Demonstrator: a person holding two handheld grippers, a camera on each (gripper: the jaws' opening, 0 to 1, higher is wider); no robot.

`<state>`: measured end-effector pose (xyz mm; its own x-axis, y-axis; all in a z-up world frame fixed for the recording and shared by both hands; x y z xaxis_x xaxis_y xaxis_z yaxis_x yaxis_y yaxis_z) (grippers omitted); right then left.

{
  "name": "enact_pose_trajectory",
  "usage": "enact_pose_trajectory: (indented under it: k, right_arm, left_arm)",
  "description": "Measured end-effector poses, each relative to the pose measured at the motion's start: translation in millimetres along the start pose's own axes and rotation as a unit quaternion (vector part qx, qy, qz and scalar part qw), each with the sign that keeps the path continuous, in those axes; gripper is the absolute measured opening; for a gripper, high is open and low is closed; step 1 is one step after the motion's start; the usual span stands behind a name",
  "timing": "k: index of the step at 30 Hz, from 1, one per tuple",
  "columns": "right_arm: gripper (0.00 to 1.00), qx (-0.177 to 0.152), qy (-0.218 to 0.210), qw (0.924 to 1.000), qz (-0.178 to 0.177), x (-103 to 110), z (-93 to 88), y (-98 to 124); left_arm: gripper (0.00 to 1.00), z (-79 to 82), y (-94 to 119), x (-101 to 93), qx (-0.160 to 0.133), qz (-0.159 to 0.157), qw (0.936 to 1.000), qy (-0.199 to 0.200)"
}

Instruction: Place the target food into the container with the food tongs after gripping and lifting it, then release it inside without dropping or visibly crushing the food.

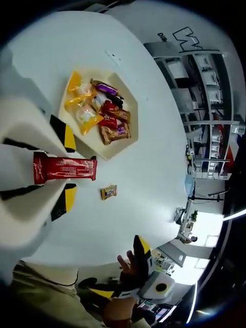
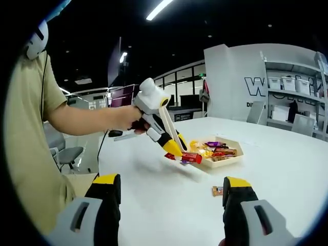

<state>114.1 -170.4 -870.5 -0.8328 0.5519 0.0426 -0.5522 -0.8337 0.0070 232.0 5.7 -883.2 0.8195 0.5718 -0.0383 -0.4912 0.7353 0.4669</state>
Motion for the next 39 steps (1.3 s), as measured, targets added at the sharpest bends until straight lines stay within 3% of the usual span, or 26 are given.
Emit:
enact_pose_trajectory:
  k: [17,39]
  right_arm:
    - [0.81,0.0,0.0,1.0,-0.001,0,0.4,0]
    - [0.81,0.002,0.001,1.0,-0.001,-1,1.0,0]
  left_arm:
    - [0.23,28.7,13,29.4,-0.009,0.014,0.9998,-0.011]
    - [0.22,62.1,-2,74.9,-0.003,0.044,0.9986,-0.03]
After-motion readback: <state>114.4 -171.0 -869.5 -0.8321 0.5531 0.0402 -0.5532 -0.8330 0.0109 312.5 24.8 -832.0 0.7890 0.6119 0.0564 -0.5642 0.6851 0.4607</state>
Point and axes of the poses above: the point that each gripper's makers call its tool centre point, and the gripper's own axes: y roughly backward along the fingers, x roughly to its left, z roughly out of its top, the point moved 5 cm from there along y, roughly backward along the fingers, and after that the axes turned 13 degrees about -x, right-handed, at the moved point
